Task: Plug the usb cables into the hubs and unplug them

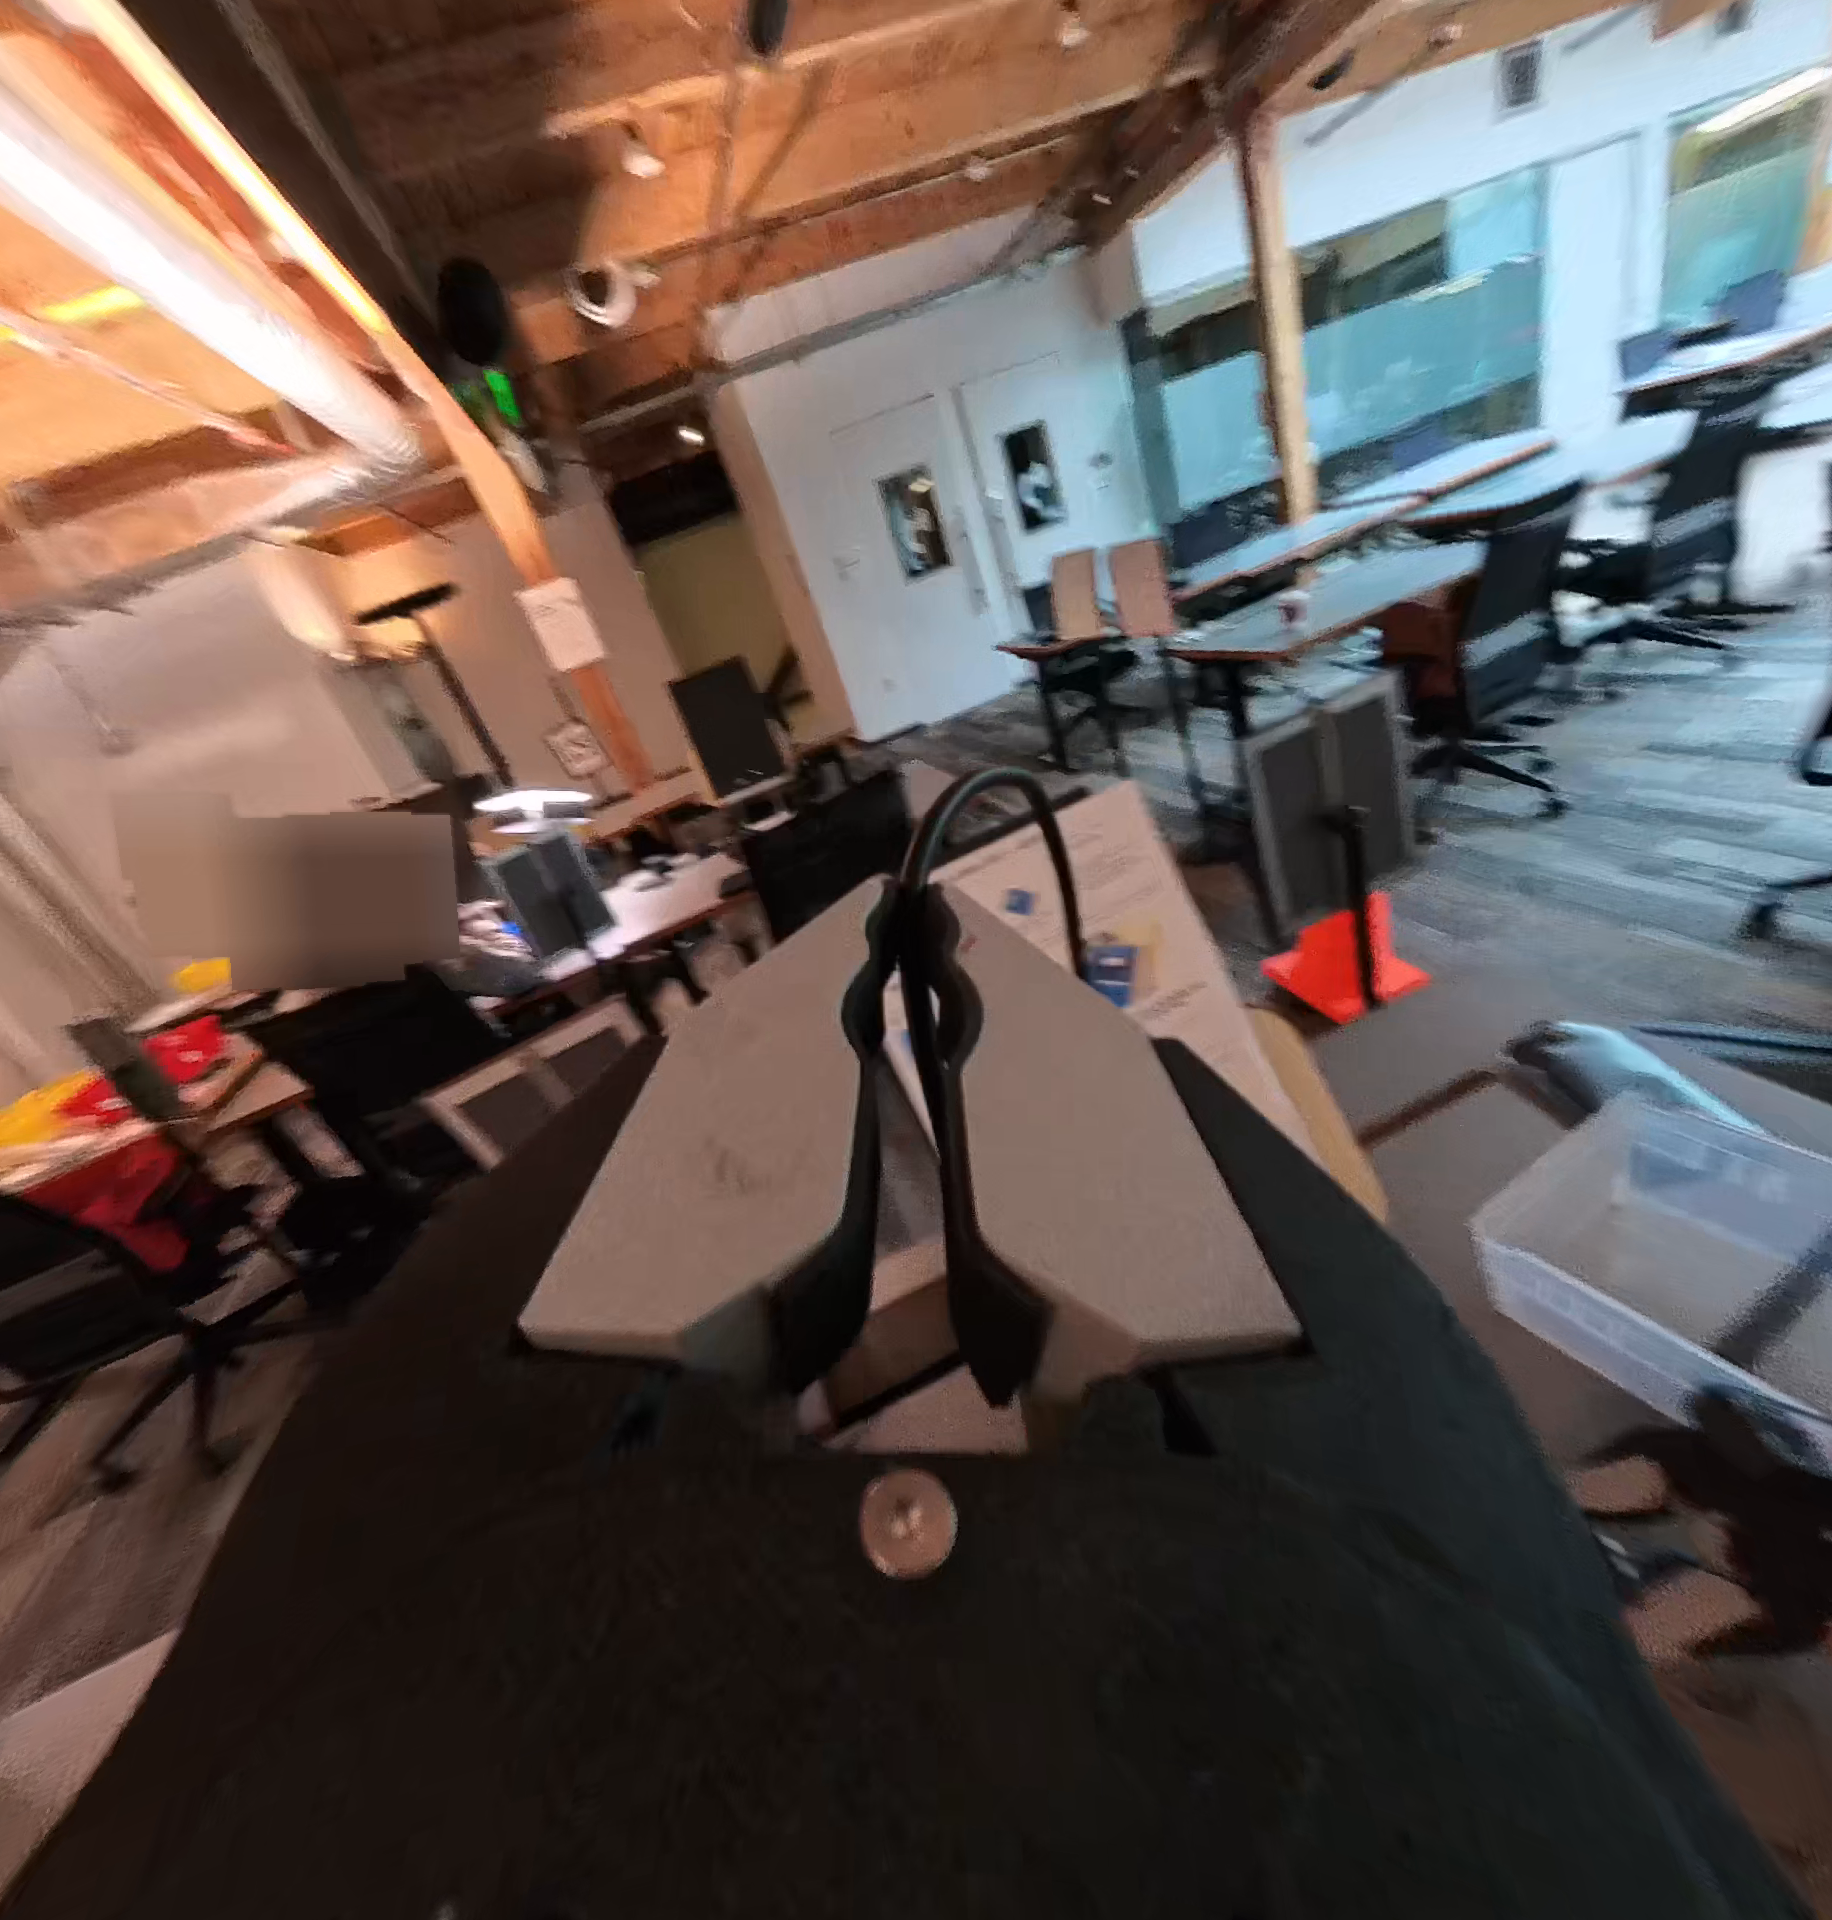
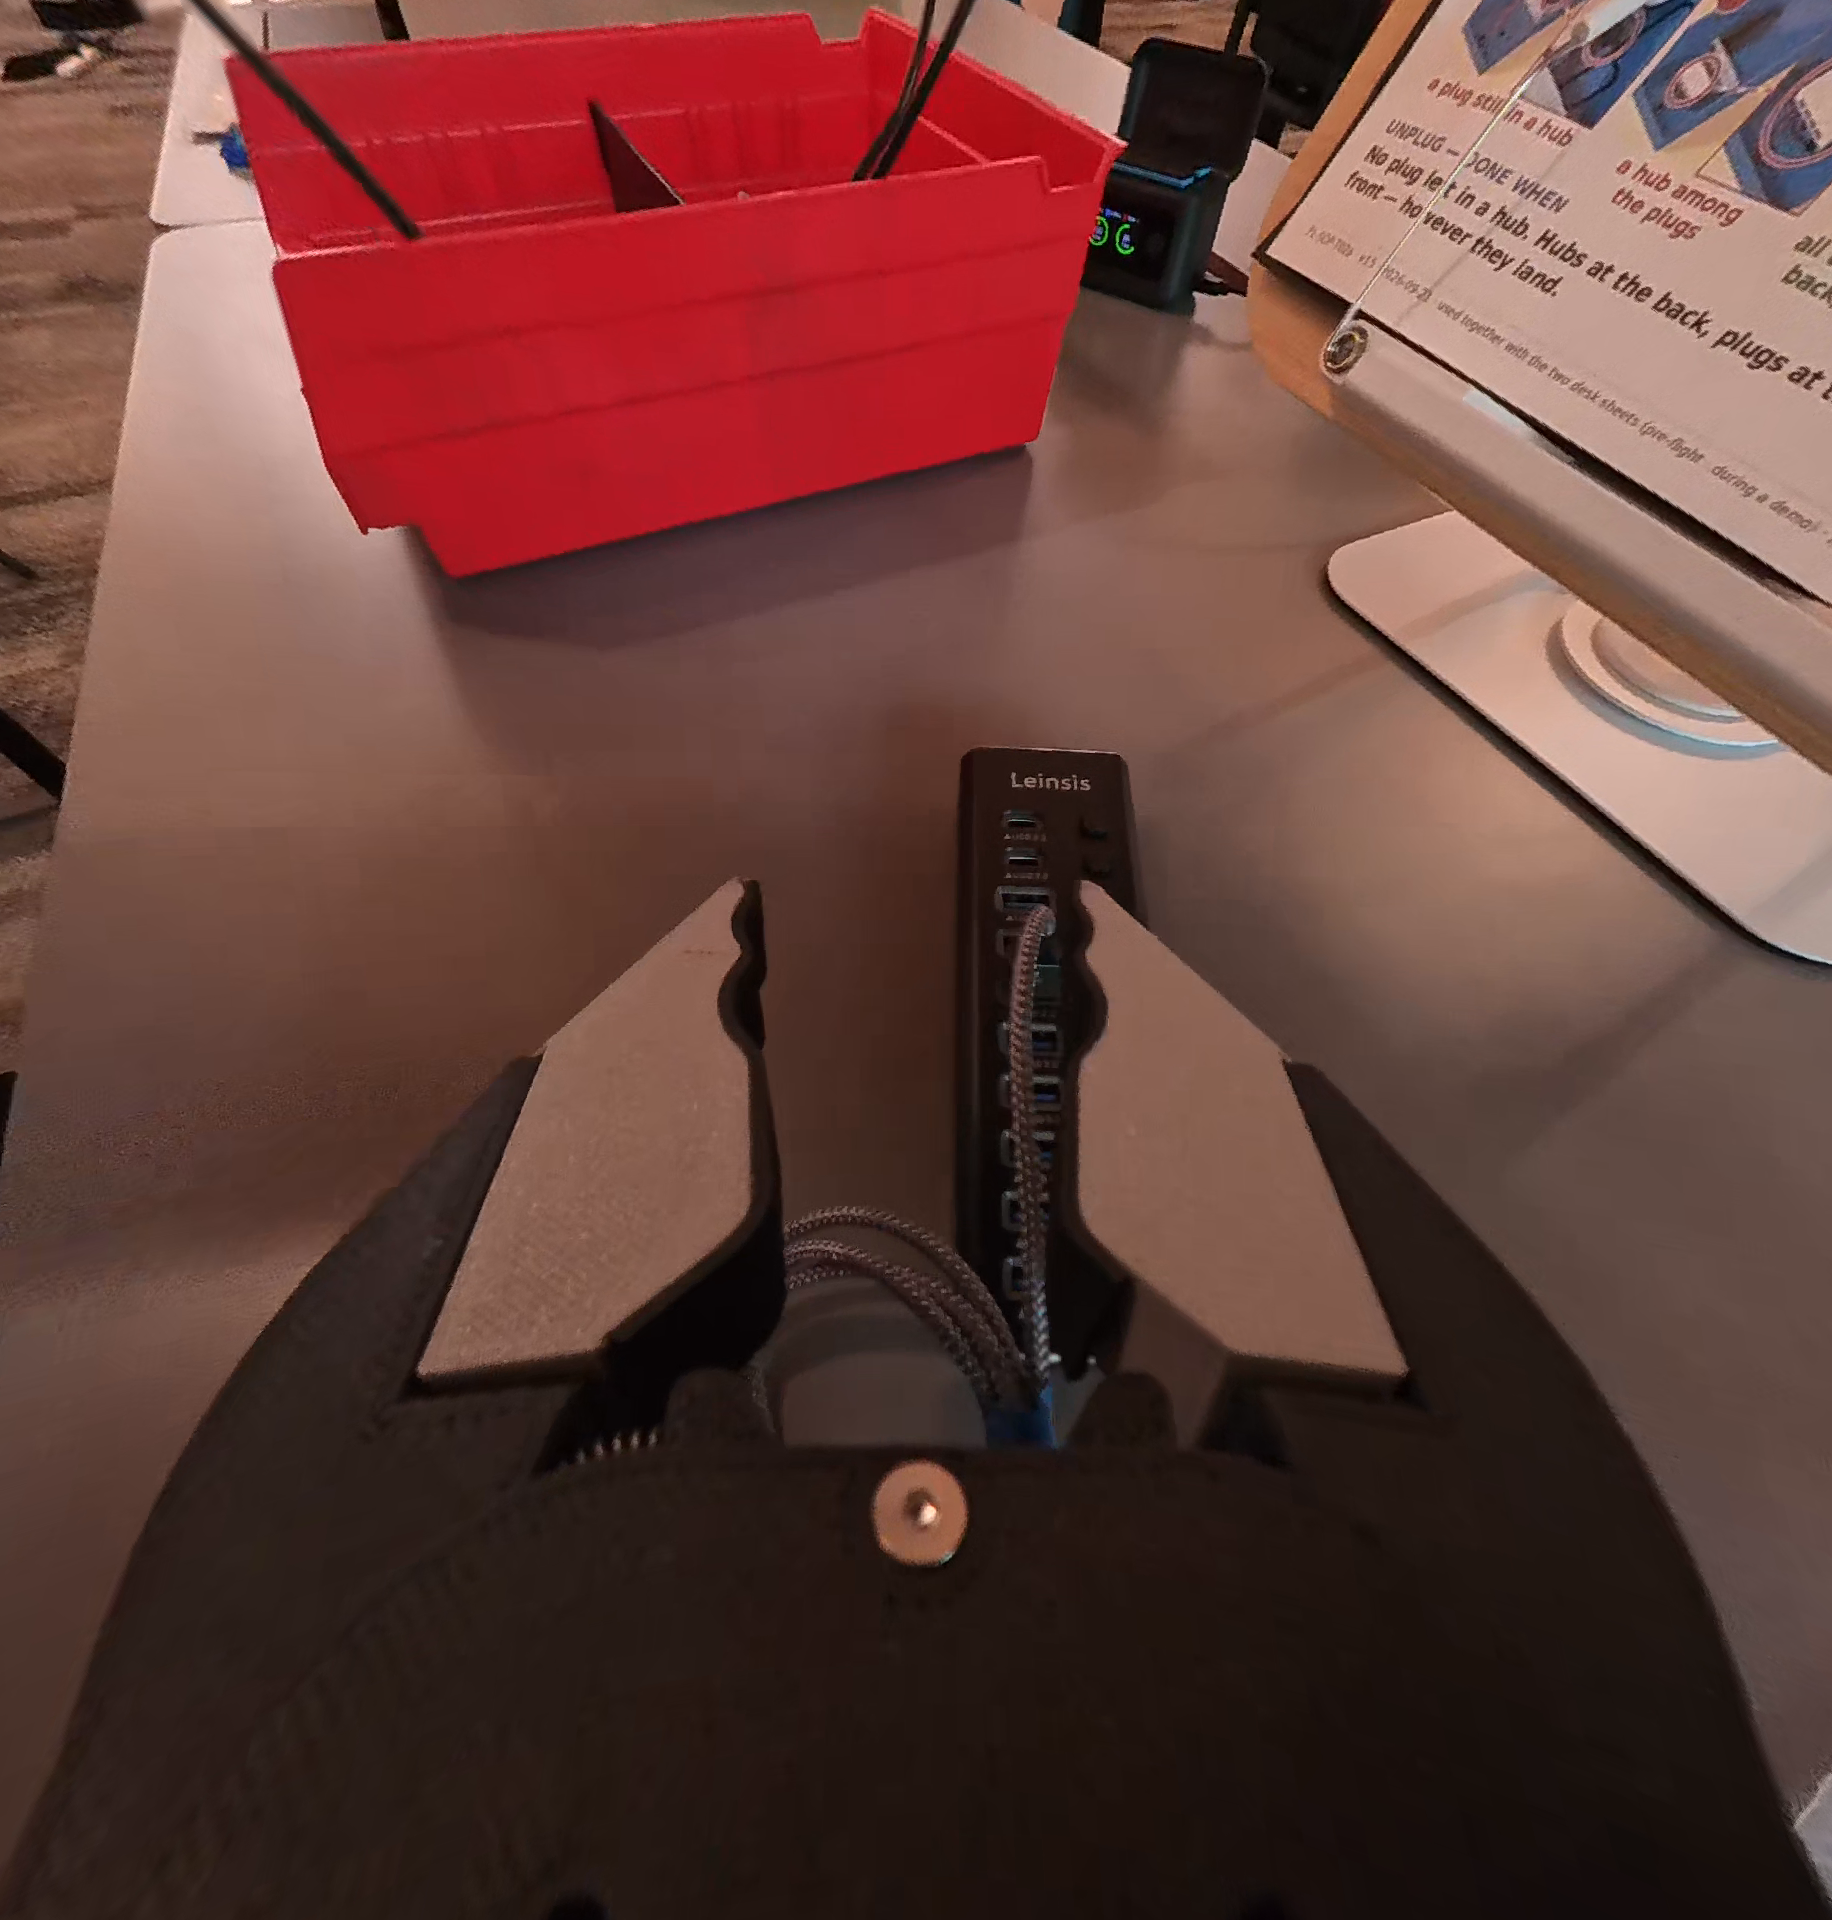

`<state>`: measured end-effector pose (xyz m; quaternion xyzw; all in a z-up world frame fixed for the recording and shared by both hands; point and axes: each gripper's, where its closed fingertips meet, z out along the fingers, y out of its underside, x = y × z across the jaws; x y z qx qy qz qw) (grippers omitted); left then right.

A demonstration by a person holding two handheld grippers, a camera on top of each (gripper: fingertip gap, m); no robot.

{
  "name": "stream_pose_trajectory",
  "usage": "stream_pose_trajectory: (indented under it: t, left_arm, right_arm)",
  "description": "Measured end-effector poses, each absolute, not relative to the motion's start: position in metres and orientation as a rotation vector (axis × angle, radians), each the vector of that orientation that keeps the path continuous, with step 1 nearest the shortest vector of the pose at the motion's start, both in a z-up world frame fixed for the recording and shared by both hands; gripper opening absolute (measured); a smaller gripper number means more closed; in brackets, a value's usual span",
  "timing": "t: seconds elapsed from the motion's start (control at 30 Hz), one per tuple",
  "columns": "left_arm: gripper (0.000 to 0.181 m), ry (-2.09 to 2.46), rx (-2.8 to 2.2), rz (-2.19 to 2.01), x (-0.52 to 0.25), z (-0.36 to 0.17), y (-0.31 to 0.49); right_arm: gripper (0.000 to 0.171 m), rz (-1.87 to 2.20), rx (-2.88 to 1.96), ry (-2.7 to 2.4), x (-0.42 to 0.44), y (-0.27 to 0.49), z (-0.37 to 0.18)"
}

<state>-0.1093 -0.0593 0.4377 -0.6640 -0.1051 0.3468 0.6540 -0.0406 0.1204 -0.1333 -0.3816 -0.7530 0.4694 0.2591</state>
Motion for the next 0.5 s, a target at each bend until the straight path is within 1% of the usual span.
stream_pose_trajectory:
  t: [0.07,0.1,0.17,0.23,0.33,0.5]
  left_arm:
    - [0.001,-0.186,-1.626,0.629,-0.089,0.43,-0.021]
    - [0.001,-0.15,-1.703,0.557,-0.076,0.415,-0.001]
    - [0.002,-0.077,-1.809,0.548,-0.059,0.379,0.034]
    - [0.001,-0.004,-1.925,0.54,-0.047,0.326,0.062]
    - [0.002,0.08,-2.105,0.434,-0.028,0.231,0.088]
    - [0.002,0.166,-2.347,0.161,0.006,0.081,0.09]
  right_arm:
    - [0.056,1.278,-1.014,-2.049,-0.039,0.118,-0.132]
    - [0.057,1.28,-1.006,-2.048,-0.039,0.117,-0.131]
    - [0.057,1.276,-0.996,-2.03,-0.038,0.12,-0.126]
    - [0.056,1.28,-0.997,-1.986,-0.039,0.127,-0.119]
    - [0.054,1.327,-1.056,-1.872,-0.04,0.149,-0.104]
    - [0.054,1.378,-1.231,-1.722,-0.045,0.186,-0.097]
